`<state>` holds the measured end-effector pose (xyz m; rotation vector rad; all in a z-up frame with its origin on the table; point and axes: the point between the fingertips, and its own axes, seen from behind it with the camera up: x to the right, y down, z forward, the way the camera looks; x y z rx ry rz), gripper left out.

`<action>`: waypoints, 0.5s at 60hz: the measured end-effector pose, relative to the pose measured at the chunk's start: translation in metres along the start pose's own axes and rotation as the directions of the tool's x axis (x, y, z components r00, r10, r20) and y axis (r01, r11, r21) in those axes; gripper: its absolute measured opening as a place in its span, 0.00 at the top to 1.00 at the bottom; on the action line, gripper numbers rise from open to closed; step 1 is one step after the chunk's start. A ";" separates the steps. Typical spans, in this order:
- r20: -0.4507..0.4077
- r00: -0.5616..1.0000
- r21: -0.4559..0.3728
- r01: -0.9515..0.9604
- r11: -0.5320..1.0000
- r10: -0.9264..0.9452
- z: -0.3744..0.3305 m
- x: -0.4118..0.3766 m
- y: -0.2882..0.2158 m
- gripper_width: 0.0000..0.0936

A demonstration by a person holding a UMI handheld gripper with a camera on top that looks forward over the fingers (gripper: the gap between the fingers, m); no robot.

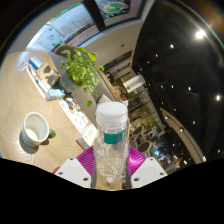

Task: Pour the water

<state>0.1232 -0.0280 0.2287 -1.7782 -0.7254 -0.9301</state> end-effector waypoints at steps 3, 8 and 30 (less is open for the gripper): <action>0.055 0.981 -0.030 -0.183 0.983 0.185 -0.001 -0.002 0.015 0.58; 0.127 0.887 -0.109 -0.432 0.895 0.443 0.001 -0.024 0.044 0.58; 0.236 0.599 -0.294 -0.707 0.643 0.766 0.026 -0.137 0.119 0.57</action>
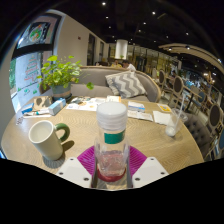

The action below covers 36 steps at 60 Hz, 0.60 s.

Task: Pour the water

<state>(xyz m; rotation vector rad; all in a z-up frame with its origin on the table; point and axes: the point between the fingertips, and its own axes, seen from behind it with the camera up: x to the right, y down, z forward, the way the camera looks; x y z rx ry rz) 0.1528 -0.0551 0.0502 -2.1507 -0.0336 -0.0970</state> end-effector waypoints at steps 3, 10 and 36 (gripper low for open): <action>0.009 1.000 -0.008 -0.024 1.000 0.024 0.008 -0.006 0.010 0.57; 0.034 0.997 0.029 -0.065 0.997 0.064 0.012 -0.010 0.018 0.55; -0.006 0.995 -0.163 -0.103 0.981 0.104 -0.087 -0.007 0.023 0.09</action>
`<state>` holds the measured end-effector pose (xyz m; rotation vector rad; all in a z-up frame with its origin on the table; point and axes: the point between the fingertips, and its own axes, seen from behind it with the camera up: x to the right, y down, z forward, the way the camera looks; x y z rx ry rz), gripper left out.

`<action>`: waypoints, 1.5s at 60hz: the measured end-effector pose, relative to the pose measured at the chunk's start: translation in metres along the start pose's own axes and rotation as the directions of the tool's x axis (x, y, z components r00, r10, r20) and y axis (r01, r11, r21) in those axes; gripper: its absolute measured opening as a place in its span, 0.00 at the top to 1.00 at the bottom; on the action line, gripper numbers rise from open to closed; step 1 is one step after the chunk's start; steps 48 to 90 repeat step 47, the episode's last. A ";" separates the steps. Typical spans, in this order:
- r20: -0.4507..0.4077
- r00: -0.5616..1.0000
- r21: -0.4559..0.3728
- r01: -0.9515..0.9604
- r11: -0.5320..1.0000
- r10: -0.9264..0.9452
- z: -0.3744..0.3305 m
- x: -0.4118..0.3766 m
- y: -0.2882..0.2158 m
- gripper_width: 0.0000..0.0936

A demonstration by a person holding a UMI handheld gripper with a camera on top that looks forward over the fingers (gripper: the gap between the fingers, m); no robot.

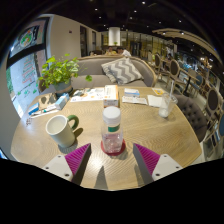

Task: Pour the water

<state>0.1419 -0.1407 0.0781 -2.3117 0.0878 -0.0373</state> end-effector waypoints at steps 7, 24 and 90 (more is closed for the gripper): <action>0.030 1.000 -0.022 0.002 1.000 -0.002 -0.064 -0.018 -0.001 0.09; 0.005 0.998 0.006 0.067 0.998 -0.067 -0.160 -0.038 -0.003 0.09; -0.009 0.996 0.049 0.092 0.995 -0.091 -0.175 -0.047 -0.014 0.09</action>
